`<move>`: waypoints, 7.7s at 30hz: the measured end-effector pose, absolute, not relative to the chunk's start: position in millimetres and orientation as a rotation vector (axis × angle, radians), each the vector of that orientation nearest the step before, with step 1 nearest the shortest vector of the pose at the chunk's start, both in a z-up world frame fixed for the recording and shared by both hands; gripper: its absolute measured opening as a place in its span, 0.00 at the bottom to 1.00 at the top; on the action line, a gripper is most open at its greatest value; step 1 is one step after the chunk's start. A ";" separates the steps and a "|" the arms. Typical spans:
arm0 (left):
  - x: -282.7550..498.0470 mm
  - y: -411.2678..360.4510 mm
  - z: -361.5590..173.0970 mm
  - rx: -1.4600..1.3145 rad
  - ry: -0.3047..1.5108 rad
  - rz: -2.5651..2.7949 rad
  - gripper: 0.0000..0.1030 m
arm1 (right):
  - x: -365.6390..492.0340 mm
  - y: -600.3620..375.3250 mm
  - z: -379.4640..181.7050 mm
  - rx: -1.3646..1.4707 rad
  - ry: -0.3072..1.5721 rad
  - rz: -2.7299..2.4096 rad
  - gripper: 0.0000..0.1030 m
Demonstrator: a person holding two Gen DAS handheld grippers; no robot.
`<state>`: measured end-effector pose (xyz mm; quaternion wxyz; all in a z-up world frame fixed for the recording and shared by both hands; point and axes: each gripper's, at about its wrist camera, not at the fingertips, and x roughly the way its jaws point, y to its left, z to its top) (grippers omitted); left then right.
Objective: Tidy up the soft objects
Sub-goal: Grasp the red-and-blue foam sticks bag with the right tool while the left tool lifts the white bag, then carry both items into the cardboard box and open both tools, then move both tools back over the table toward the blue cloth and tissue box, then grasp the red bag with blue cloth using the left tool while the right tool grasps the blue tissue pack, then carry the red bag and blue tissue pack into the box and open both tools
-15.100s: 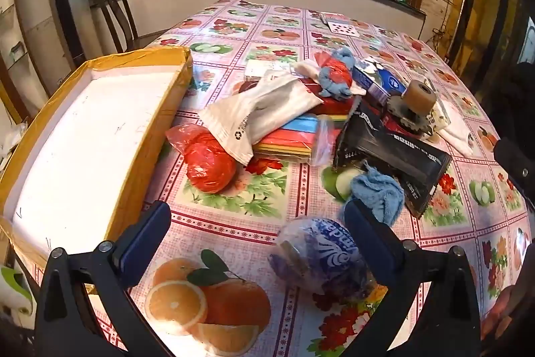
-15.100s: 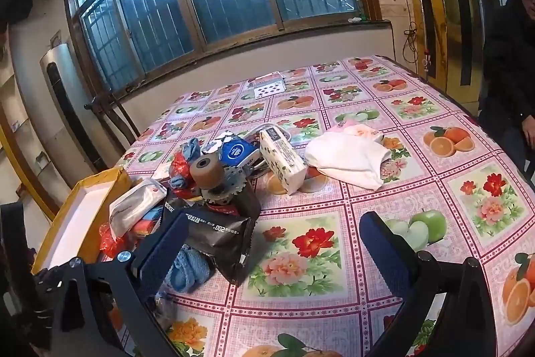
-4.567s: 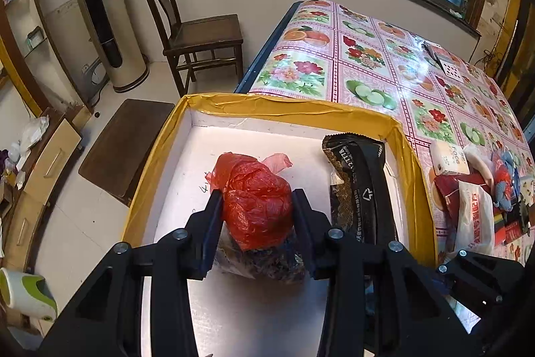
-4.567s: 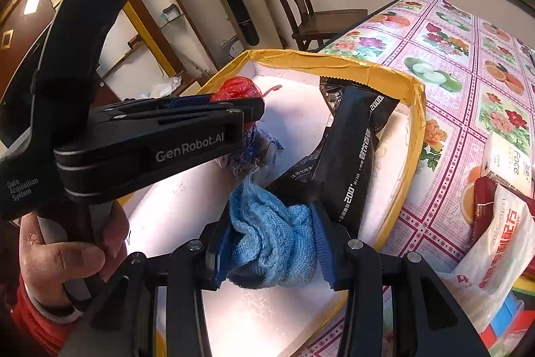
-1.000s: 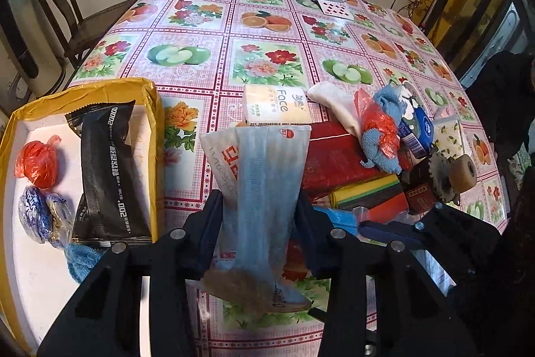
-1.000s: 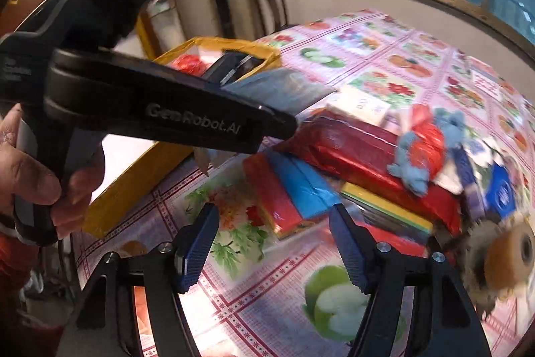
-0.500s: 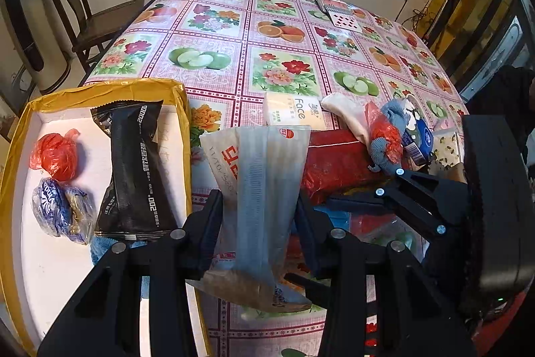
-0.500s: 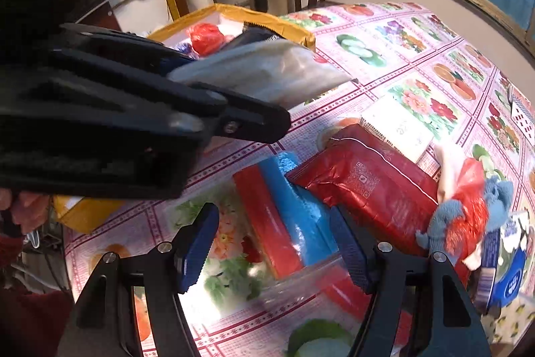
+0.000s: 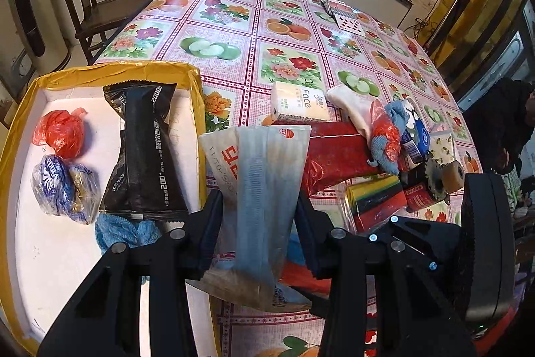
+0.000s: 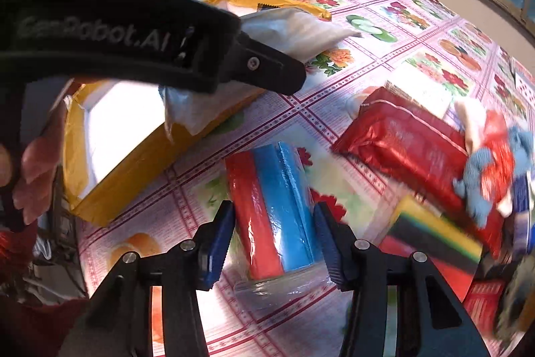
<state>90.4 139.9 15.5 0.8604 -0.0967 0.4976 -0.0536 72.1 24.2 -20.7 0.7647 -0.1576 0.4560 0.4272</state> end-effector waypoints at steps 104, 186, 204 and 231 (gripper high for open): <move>120.3 30.2 26.1 -0.086 0.969 -0.004 0.80 | 134.8 -170.9 98.2 -0.038 0.756 0.598 1.00; 156.8 34.0 14.8 -0.197 1.082 -0.179 0.30 | 220.9 -120.5 35.1 -0.297 1.065 0.682 0.51; 99.9 141.9 54.7 -0.195 0.973 0.001 0.30 | 169.2 14.1 84.1 -0.232 0.976 0.902 0.51; 40.2 278.9 12.1 -0.233 0.939 0.293 0.50 | 158.9 179.9 40.1 -0.094 0.943 0.904 0.68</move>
